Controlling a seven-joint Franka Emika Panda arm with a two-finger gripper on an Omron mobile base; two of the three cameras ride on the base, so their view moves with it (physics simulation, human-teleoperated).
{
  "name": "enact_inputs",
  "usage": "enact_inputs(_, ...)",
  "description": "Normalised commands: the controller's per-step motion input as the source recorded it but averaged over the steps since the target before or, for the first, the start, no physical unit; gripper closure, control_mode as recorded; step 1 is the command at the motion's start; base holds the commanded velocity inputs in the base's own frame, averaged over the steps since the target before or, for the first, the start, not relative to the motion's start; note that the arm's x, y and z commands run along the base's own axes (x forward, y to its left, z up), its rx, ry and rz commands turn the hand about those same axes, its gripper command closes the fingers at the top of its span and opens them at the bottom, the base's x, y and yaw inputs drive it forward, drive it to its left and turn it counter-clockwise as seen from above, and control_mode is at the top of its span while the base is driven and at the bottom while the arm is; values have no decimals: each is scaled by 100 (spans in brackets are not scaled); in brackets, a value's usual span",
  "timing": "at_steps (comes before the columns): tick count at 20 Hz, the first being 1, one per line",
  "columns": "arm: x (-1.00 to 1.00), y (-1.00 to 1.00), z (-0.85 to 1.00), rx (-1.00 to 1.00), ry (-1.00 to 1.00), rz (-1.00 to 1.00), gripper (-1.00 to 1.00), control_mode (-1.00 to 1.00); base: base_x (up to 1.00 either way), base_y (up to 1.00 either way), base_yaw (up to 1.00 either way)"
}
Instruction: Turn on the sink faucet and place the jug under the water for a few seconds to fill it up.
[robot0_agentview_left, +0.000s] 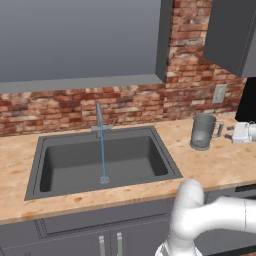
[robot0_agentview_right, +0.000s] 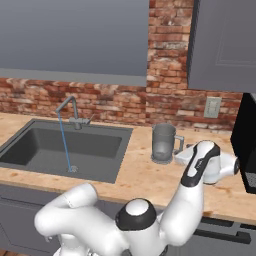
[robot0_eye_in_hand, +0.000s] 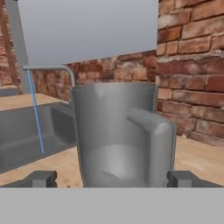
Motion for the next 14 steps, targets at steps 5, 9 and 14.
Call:
enact_inputs(5, 36, -12, -19, 0, 0, 9, -100, -100, 0, 0, 0)
enact_inputs(9, 15, -6, -11, -1, -2, 8, -100, -100, 0, 0, 0)
enact_inputs(14, 21, -1, -3, 0, -1, 7, -100, -100, 0, 0, 0)
